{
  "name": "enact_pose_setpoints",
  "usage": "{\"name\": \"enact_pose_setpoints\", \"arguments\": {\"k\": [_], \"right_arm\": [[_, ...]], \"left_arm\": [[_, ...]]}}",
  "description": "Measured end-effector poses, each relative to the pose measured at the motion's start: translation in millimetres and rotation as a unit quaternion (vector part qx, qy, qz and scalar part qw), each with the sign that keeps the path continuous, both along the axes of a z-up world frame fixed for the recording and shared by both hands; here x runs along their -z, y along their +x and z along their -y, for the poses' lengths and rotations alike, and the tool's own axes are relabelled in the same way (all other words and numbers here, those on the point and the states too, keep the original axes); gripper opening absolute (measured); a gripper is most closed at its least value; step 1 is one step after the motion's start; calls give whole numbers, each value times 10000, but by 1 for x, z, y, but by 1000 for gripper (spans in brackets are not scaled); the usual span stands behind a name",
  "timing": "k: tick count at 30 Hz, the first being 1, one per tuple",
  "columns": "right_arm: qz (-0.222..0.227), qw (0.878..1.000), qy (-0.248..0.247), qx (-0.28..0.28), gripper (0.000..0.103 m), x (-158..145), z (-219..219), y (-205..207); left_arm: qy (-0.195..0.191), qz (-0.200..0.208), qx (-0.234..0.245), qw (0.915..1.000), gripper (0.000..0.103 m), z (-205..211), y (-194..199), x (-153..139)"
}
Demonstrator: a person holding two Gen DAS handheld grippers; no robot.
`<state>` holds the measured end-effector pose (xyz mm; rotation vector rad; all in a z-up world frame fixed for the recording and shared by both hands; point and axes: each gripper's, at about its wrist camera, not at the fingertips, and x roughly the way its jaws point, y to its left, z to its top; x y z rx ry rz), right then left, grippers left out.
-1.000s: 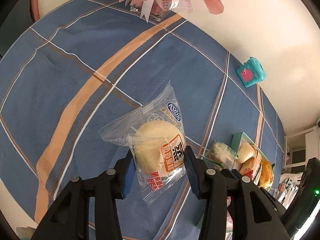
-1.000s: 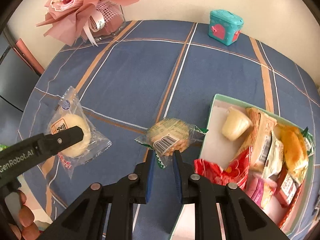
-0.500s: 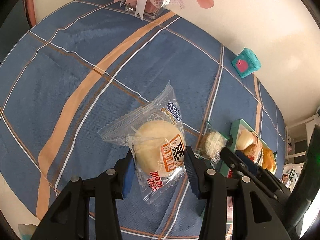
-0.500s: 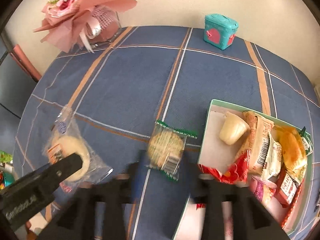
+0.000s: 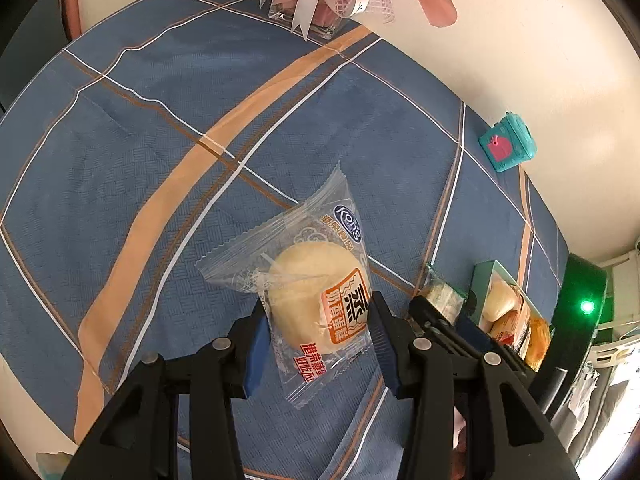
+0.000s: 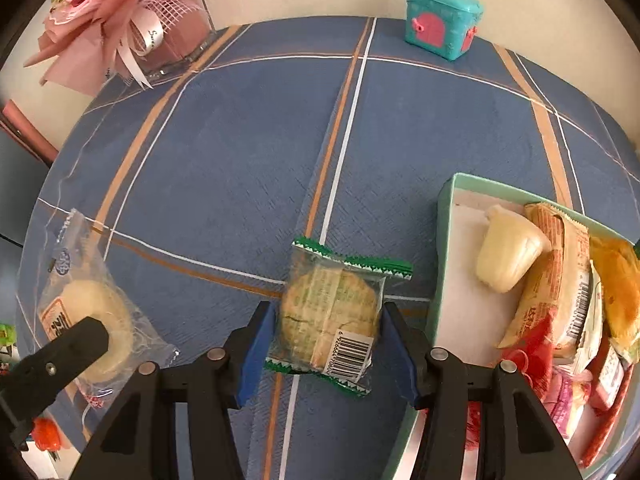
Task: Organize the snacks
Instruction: 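Carry the steamed bun and biscuit packet into the tray and release them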
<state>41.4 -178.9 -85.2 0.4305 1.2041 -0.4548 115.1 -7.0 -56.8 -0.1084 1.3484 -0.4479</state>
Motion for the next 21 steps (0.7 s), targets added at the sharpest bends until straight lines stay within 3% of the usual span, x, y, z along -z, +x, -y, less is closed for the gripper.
{"name": "enact_pose_setpoints", "arguments": {"k": [5,13,17,21], "right_arm": [[185,9997,122,89,53,-10,0,-10],[848,9953,271,392,53,-67,7,-70],[898,9934,-25,720,53,-90,19,-112],[680,9909,-277,1129,53,-94,36,-155]], "left_arm": [[-27,-6,40,10000,48,0,-3,-1],[-296,102,286,9991,48,15,-22,-18],[-417,164,614,9971,48,33,-40,-28],[-489,193,1222,9911,48,66,-72,-36]]}}
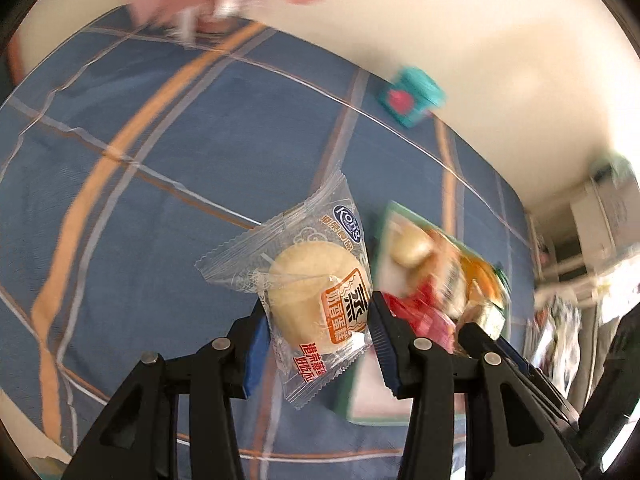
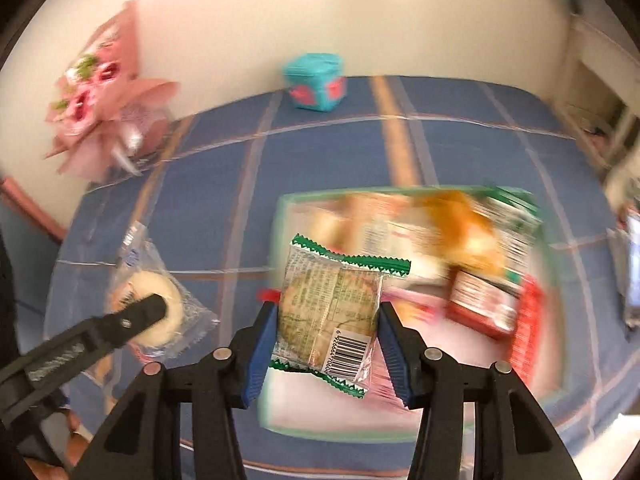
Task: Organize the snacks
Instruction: 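Carry the steamed bun and biscuit packet into the tray and release them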
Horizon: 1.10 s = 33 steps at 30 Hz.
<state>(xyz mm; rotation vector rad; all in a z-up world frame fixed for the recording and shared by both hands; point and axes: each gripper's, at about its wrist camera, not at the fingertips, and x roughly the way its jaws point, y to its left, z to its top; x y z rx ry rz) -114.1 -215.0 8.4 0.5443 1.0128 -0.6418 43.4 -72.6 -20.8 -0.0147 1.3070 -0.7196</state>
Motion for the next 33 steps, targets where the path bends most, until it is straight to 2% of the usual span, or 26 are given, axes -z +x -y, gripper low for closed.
{"name": "enact_pose_setpoints", "arguments": {"k": [4,7,11,14,19,24,26,33], "right_arm": [[-419,9983,68,403,53,17,19,-37],[-547,9966,236,566,53,28,30,-53],[-680,9950,347,646,53,39,40,-68],[-757,9940,450,652,53,47,45,-72],[-810,9933,493,663,53,53,48,-75],[-777,9938,512,606,53,51,47,-73],[-756,9942,488,594,53,50,46,-71],[-764,9938,534,602,55,52,47,-71]], "left_arm": [[141,115,638,9978,49,34,-37,0],[239,77,1024,9944,49,57,-63,8],[418,-7,1247,9913,49,75,-79,22],[571,-103,1311,9897,49,80,-83,33],[618,-233,1296,9894,50,83,-86,40],[715,-199,1281,9890,57,81,-85,42],[717,-187,1268,9892,63,80,-83,42],[736,-143,1232,9895,66,66,-82,38]]}}
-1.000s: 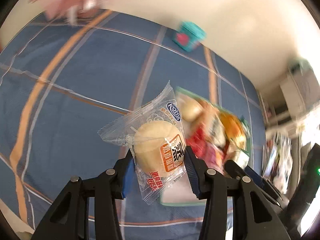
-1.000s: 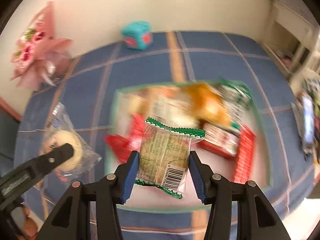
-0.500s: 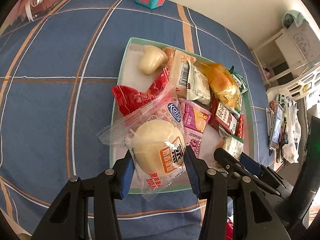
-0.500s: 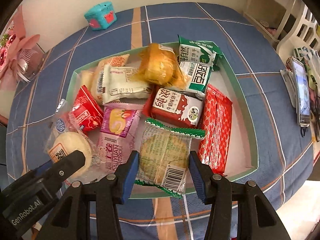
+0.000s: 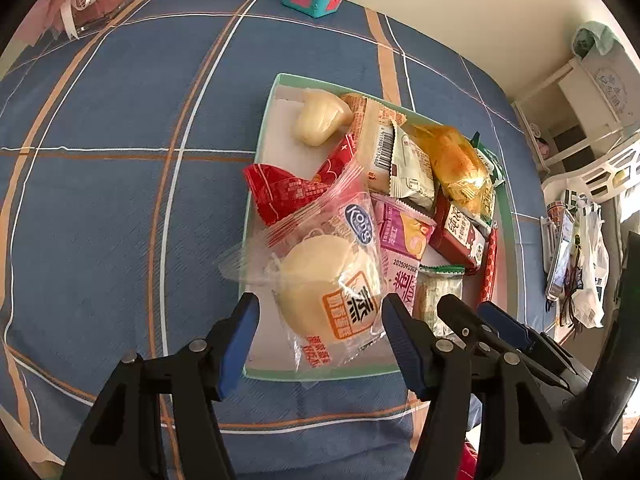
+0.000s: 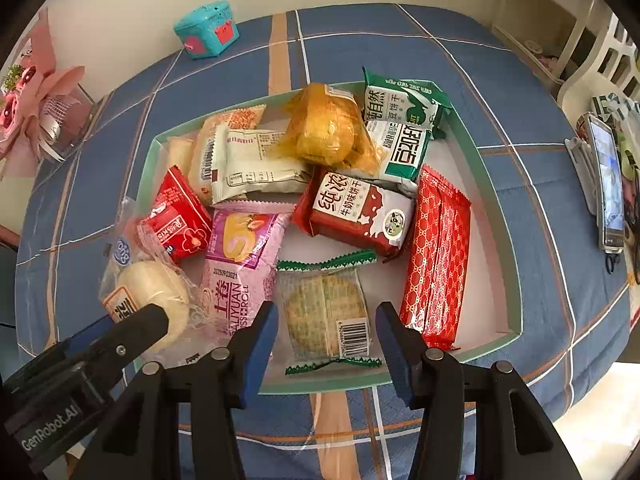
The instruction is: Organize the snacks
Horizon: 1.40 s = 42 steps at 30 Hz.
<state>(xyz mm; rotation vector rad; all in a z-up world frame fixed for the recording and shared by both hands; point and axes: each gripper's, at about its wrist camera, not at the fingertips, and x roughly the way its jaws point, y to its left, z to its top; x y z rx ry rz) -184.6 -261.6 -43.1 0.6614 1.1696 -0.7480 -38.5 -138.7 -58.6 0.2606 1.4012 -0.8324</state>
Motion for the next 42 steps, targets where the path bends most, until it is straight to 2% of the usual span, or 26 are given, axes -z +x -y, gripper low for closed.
{"name": "enact_pose_setpoints", "arguments": {"k": [3,5,6,8,10,12,17,22,26,29,42], "right_arm": [[57,10000,-31,-20,63,-3,-7,-5],[106,9999,-62,-47,70,-4,-14,-10],[129,9999,-77,-55,74,-5,-18,-12],[180,9997,-123,-78,80,-5,-25,-18],[250,9995,-157,-128,86,-5,-34,-23],[338,9991,-185,-195,102,-9,-44,-28],[433,9981,-334,-269,103,-14,-64,-36],[510,9972,-468,-288,103,-22,-76,-41],[518,9969,-495,-329,103,-25,-77,-41],[502,9968,-515,-358,103,-26,-78,-37],[373,9969,-547,-435,103,-23,-81,-33]], "left_arm": [[5,190,-29,9998,73,-8,-4,-6],[9,437,-38,9990,81,-16,-8,-12],[17,614,-58,9981,84,-22,-9,-16],[123,1092,-104,9939,97,-33,-13,-24],[271,1538,-218,9875,98,-47,-14,-31],[324,1712,-304,9842,98,-58,-12,-35],[408,2023,-394,9777,98,-86,-14,-40],[525,2093,-551,9749,98,-102,-14,-40],[613,2211,-660,9711,98,-101,-19,-43],[860,2320,-613,9670,98,-97,-21,-41],[997,2395,-686,9633,98,-98,-21,-41]]}}
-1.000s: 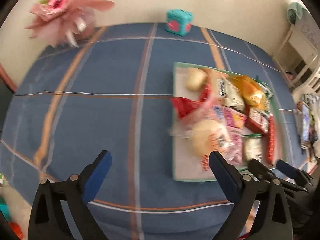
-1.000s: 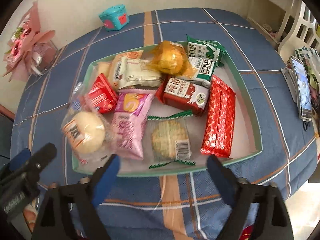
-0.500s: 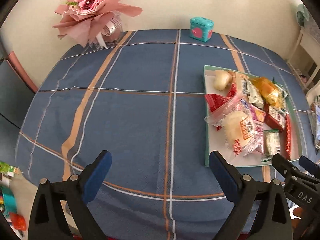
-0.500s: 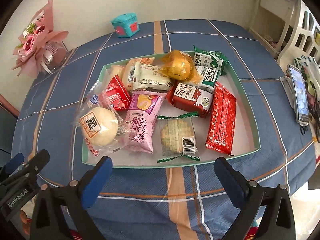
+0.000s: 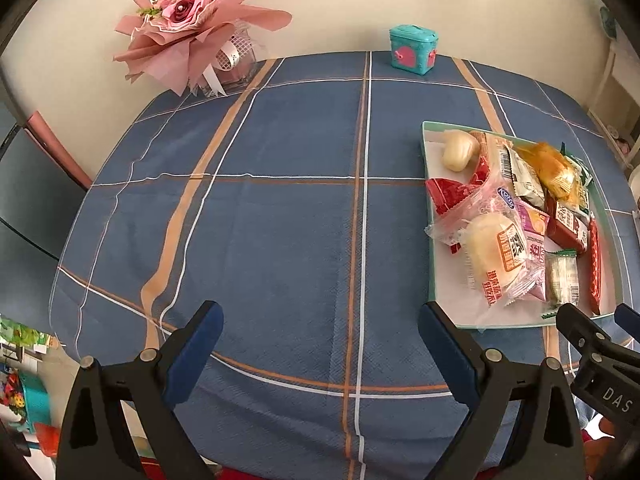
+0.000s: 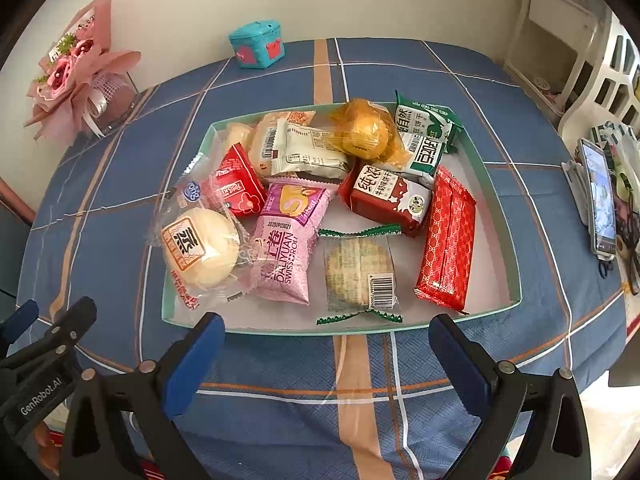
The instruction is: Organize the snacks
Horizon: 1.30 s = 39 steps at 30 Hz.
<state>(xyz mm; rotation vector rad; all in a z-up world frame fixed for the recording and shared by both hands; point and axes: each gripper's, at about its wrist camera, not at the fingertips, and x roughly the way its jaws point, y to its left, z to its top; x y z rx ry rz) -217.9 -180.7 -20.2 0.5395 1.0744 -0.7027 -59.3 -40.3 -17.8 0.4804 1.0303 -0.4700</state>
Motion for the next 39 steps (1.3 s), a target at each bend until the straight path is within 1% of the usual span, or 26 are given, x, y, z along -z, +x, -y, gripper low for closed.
{"name": "enact_pose_setpoints", "arguments": {"k": [11,27,32,39], "right_arm": [[-53,9999,-43,-78,103,0,-1,3],[-96,9999,-40,-97,103,0,-1,3],[-113,9999,-43,-95,103,1,-1,3],[-117,9999,-50,-88,103,1,1,2]], "left_arm": [[65,-59,-45,10000,98,-2,3,3],[189,-65,-301,9993,98,-9,11,6],[190,-60,-378,9991,98,-12,12,5],[150,-17,-350,9993,98,-13,11,4]]}}
